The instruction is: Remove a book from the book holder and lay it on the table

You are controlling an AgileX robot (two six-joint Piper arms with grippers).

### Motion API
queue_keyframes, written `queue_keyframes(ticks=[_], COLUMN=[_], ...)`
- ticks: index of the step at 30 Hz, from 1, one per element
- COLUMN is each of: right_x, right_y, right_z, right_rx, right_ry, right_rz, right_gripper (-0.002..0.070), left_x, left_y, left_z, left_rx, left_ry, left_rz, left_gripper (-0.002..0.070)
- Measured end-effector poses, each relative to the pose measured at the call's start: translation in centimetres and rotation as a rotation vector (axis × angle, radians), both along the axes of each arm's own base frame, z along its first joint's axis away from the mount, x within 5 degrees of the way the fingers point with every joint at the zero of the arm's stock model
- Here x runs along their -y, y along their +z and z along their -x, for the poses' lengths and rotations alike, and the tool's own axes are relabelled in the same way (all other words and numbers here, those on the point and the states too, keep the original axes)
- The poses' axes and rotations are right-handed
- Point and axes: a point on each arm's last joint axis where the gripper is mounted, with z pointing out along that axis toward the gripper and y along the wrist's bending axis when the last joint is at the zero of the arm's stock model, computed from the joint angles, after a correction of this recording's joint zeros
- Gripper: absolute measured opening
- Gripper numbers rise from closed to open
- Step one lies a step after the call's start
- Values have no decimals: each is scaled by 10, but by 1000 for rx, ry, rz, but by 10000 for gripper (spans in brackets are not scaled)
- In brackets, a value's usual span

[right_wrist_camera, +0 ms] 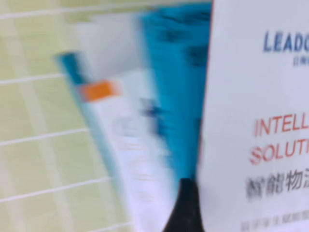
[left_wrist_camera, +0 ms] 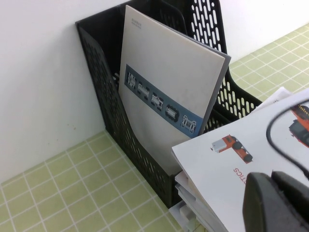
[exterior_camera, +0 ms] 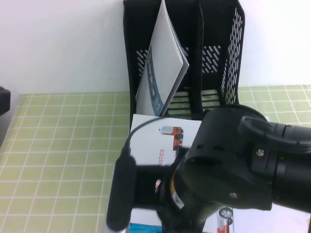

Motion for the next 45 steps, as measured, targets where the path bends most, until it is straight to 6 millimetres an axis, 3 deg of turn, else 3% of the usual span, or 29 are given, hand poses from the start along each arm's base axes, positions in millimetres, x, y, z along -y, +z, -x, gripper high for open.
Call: queue_keyframes(ticks=[5, 10, 12, 16, 19, 22, 26, 28, 32, 35, 39, 42, 45], right_x=[-8, -13, -11, -3, 6, 19, 42, 55, 74, 84, 94, 103, 110], right_y=[-1, 16, 26, 36, 41, 55, 89, 107, 121, 104, 55, 18, 12], right_z=[16, 35, 40, 40, 37, 38, 44, 47, 55, 63, 74, 83, 84], right_rx=[-162, -289, -302, -243, -221, -211, -162, -114, -55, -78, -187, -253, -165], right_ry=[104, 220, 246, 253, 225, 233, 254, 245, 207, 168, 75, 45, 60], right_rz=[-78, -233, -280, -277, -259, -283, -408, -499, -657, -711, -744, -784, -873], right_gripper=[552, 519, 433, 135, 41, 13, 5, 4, 4, 4, 3, 2, 2], left_x=[0, 0, 0, 3, 5, 5, 9, 12, 17, 17, 15, 14, 14], left_y=[0, -2, -2, 1, 5, 8, 1, -13, -53, -83, -116, -128, -129], left_z=[0, 1, 1, 5, 13, 23, 34, 37, 38, 37, 35, 35, 35], left_rx=[-4, -18, -20, -9, 33, 73, 93, 74, 5, -23, -45, -62, -57], left_ry=[-1, -6, -8, -49, -92, -128, -190, -229, -269, -256, -216, -206, -201], left_rz=[-2, -8, -6, 22, 40, 62, 125, 152, 219, 245, 242, 236, 235], left_gripper=[-3, -3, -3, -3, -3, -3, -3, -3, -3, -3, -3, -3, -3])
